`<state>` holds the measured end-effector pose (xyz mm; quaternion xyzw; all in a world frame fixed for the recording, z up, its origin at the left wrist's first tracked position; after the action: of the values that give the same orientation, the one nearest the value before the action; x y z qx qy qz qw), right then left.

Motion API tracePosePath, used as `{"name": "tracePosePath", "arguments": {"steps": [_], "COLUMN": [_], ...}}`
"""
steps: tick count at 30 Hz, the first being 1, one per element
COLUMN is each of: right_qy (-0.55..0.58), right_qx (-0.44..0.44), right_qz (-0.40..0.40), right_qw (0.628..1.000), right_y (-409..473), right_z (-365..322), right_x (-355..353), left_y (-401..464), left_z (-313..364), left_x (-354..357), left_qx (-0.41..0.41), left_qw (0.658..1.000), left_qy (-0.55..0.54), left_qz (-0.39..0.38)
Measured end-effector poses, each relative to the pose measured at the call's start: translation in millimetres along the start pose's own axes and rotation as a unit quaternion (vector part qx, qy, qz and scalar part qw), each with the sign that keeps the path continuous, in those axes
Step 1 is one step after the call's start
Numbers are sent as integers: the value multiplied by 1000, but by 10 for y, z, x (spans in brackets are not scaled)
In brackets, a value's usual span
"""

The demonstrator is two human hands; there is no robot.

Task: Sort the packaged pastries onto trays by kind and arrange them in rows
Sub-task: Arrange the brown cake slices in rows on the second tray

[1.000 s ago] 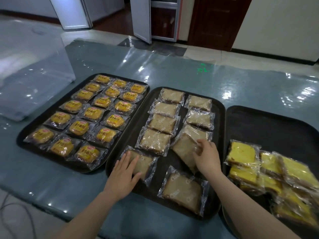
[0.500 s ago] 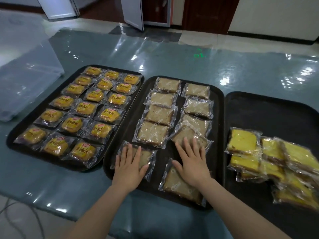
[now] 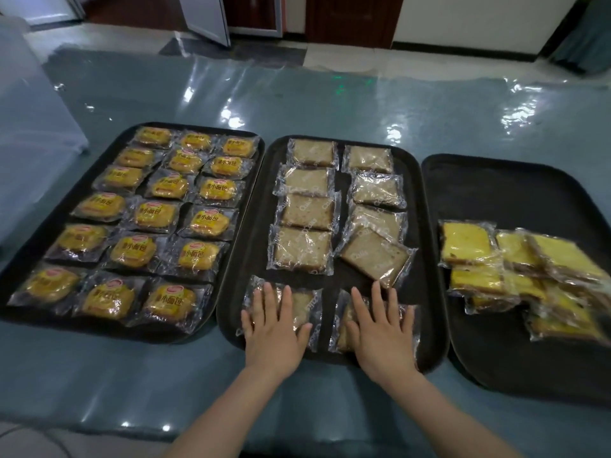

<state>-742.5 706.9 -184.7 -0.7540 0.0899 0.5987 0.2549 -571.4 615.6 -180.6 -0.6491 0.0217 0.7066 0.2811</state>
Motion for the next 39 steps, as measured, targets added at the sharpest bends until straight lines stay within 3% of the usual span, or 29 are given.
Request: {"name": "tracePosePath", "arguments": {"steps": [12,17,22,29,36,39], "right_qy": [14,65,102,77,50,39], "right_qx": [-24,1,4,-23,-65,-31], "right_qz": [-10,46,78,-9,-29,-8], "right_qw": [1000,997,992,997,996,999], "right_y": [-54,119,720,948,659,584], "right_z": [-132,-129,-175,-17,1,-40], "right_x": [51,-141,-493,-412,-269,-219], "left_y": [64,375,891,1041,839,792], "left_z": [-64,13,232,31,-100,-108], "left_x": [-150,-375,-573,-407,-344,-324], "left_qx": [27,120,175,219,226,209], "left_qw": [999,990,984,968,963,968], "left_qy": [-22,-28,6,113,147,141], "left_qz": [-6,67,38,-43,12,16]}}
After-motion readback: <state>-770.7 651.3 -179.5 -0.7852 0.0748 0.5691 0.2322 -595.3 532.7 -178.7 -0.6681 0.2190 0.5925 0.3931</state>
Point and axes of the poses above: each hand's wrist, its own y-axis towards the middle knuckle, its own x-axis out of the palm, z = x × y, the point moved 1 cm from there along y, towards the middle knuckle, and after that the axes turned 5 degrees about y, right-handed, at the moved point
